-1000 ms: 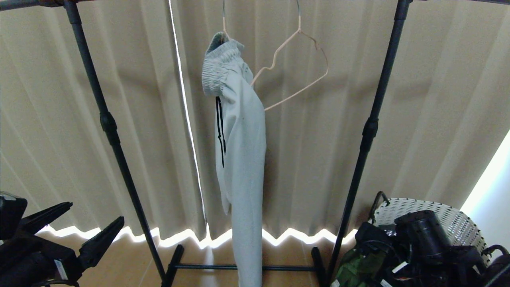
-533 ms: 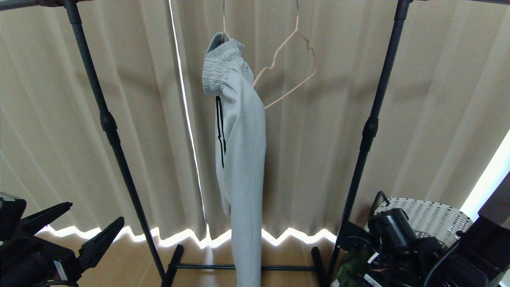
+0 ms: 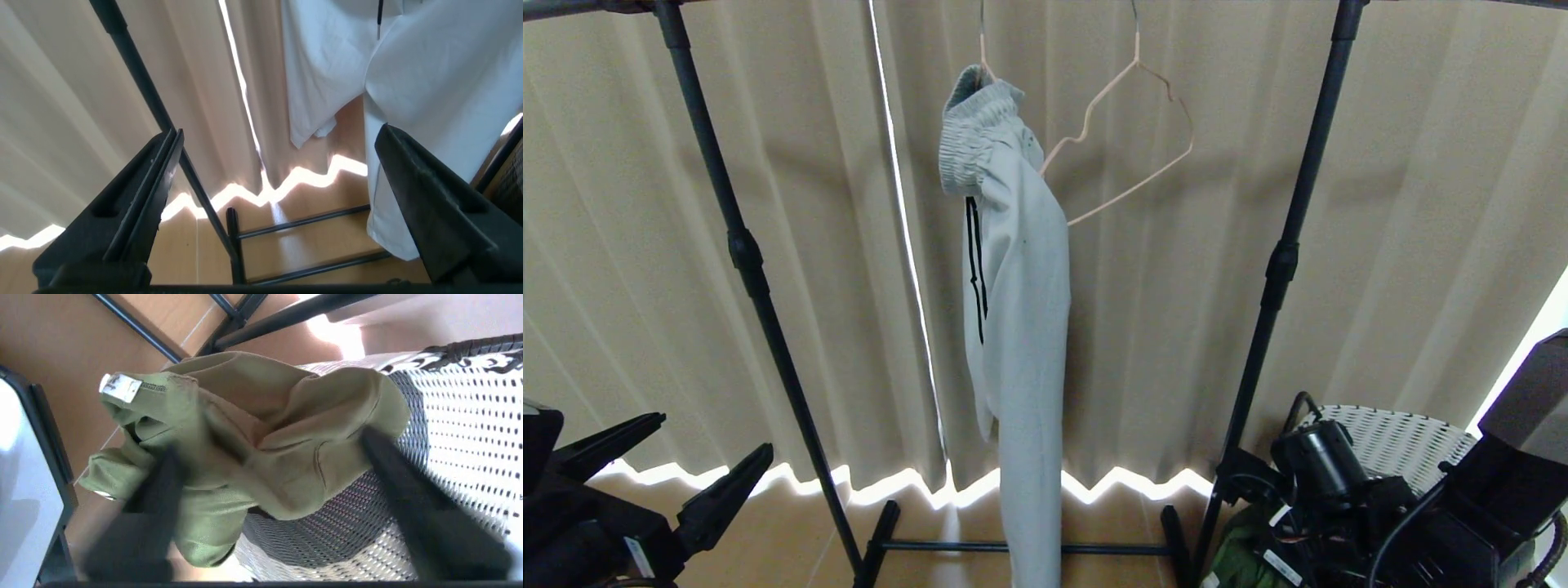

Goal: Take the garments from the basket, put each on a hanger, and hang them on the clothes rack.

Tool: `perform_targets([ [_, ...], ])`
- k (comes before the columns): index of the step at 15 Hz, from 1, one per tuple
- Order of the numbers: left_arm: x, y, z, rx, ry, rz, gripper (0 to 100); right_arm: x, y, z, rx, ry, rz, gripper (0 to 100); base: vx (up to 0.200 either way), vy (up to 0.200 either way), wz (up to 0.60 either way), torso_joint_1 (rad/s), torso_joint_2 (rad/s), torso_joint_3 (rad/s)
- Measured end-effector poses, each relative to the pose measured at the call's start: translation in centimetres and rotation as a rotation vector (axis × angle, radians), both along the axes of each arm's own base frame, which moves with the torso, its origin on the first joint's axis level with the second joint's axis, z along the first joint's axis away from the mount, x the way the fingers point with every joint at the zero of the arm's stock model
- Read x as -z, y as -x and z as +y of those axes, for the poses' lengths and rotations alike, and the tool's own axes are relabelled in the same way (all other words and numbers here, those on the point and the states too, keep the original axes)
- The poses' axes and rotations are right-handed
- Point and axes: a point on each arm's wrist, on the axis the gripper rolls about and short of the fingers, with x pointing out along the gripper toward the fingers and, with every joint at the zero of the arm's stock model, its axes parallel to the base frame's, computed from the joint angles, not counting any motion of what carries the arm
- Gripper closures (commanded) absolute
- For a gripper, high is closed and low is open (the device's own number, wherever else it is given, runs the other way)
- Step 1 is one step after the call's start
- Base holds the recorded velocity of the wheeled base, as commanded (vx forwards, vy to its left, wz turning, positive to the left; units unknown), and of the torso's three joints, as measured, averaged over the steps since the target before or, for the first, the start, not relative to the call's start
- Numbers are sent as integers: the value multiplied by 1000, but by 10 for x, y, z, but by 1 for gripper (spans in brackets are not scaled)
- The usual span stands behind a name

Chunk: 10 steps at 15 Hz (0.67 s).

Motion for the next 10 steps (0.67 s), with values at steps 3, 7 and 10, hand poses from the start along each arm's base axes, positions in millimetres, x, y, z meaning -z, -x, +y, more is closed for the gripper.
perform_targets([
  [3, 0, 1, 0, 0, 1, -4, 0, -3, 1, 0, 1, -4, -9, 100, 0, 0, 0, 0, 0, 0],
  [7, 0, 1, 0, 1, 1, -2, 0, -36, 7, 5, -27, -45, -120, 100, 0, 0, 0, 0, 0, 0],
  [10, 0, 0, 0, 0, 0, 1, 0, -80, 18, 10, -64, -114, -276, 100, 0, 0, 0, 0, 0, 0],
])
